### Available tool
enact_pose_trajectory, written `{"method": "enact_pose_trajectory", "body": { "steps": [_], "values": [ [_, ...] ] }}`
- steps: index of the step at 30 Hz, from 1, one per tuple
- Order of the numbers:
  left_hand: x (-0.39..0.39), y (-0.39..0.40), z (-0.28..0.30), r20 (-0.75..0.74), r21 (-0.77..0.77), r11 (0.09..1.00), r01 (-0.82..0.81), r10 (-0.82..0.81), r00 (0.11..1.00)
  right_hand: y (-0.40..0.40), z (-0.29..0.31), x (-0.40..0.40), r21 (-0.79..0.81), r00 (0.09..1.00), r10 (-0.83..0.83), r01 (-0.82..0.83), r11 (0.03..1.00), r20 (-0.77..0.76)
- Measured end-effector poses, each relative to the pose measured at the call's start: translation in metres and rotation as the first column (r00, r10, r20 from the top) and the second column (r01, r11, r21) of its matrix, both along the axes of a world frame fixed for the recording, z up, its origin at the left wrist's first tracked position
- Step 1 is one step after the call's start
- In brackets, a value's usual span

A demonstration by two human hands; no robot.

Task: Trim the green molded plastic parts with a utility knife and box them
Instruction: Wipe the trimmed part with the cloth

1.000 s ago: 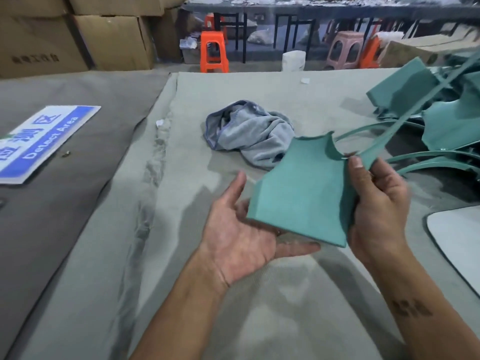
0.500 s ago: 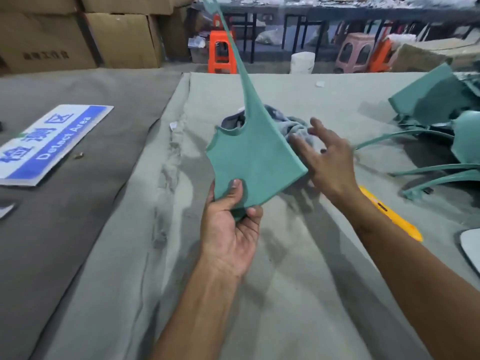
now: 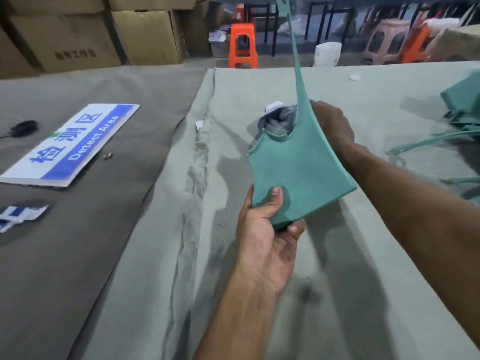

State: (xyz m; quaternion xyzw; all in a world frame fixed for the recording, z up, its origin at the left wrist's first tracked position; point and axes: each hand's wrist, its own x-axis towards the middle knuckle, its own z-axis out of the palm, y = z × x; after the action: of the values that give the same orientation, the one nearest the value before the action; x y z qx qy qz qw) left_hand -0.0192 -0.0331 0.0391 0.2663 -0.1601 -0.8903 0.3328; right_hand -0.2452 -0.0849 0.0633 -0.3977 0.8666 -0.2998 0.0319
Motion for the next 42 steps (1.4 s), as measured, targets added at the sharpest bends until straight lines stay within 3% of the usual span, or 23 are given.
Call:
{"method": "enact_pose_trajectory", "body": {
  "steps": [2,4,7,9,11,14,16,18,20,23,25,28,30,32,35,37,42],
  "values": [
    [0.0,-0.001,0.001,0.022,0.017,1.0,-0.026,0.026,0.999,0.015,0.008,-0.009,-0.262,0.993,-0.117,0.105,0.959,-0.031],
    [0.0,-0.002,0.0,0.028,0.033,0.998,-0.049,0.048,0.998,0.034,0.026,-0.017,-0.534,0.975,-0.221,0.168,0.829,-0.035],
    [0.001,-0.002,0.0,0.005,0.022,0.997,-0.074,0.074,0.997,0.063,0.058,-0.013,-0.785,0.976,-0.146,-0.04,0.618,-0.164],
    [0.0,-0.002,-0.001,0.008,-0.004,0.996,-0.091,0.091,0.996,0.086,0.067,0.004,-0.818,0.954,-0.057,-0.221,0.532,-0.294],
    [0.0,0.0,-0.002,0.011,-0.023,0.996,-0.081,0.081,0.997,0.109,0.066,0.026,-0.742,0.901,-0.004,-0.355,0.569,-0.434],
    [-0.002,0.004,-0.002,-0.052,-0.085,0.995,0.042,-0.047,0.998,0.132,0.037,0.072,-0.47,0.82,0.131,-0.442,0.764,-0.558],
    [-0.003,0.005,-0.003,-0.055,-0.118,0.989,0.094,-0.101,0.993,0.137,0.018,0.096,-0.246,0.802,0.218,-0.409,0.879,-0.556],
    [-0.003,0.005,-0.006,0.004,-0.167,0.98,0.107,-0.108,0.994,0.139,0.013,0.103,-0.138,0.86,0.243,-0.336,0.932,-0.449],
    [0.0,0.007,-0.006,0.022,-0.205,0.973,0.106,-0.103,0.994,0.141,0.02,0.1,-0.187,0.9,0.216,-0.303,0.934,-0.379],
    [-0.001,0.015,-0.002,-0.033,-0.243,0.96,0.142,-0.154,0.987,0.145,0.035,0.094,-0.289,0.863,0.08,-0.253,0.923,-0.5],
    [-0.004,0.016,-0.002,-0.042,-0.229,0.964,0.135,-0.148,0.988,0.146,0.036,0.1,-0.281,0.791,0.02,-0.241,0.929,-0.612],
    [-0.001,0.013,-0.003,-0.12,-0.162,0.973,0.164,-0.185,0.975,0.155,0.018,0.119,-0.151,0.598,0.182,-0.463,0.873,-0.78],
    [0.005,0.013,-0.003,-0.18,-0.106,0.974,0.2,-0.217,0.96,0.159,0.007,0.127,-0.054,0.53,0.345,-0.599,0.799,-0.775],
    [0.009,0.011,-0.002,-0.228,-0.103,0.972,0.212,-0.231,0.946,0.158,0.006,0.132,-0.031,0.612,0.411,-0.581,0.813,-0.675],
    [0.01,0.005,-0.001,-0.273,-0.065,0.975,0.214,-0.224,0.936,0.149,0.017,0.143,0.054,0.779,0.381,-0.411,0.91,-0.498],
    [0.011,0.004,-0.003,-0.3,-0.07,0.98,0.188,-0.2,0.933,0.144,0.021,0.153,0.103,0.778,0.373,-0.375,0.921,-0.506],
    [0.017,0.004,-0.02,-0.4,-0.171,0.983,0.064,-0.129,0.908,0.15,0.02,0.173,0.078,0.723,0.487,-0.52,0.85,-0.491]
  ]
}}
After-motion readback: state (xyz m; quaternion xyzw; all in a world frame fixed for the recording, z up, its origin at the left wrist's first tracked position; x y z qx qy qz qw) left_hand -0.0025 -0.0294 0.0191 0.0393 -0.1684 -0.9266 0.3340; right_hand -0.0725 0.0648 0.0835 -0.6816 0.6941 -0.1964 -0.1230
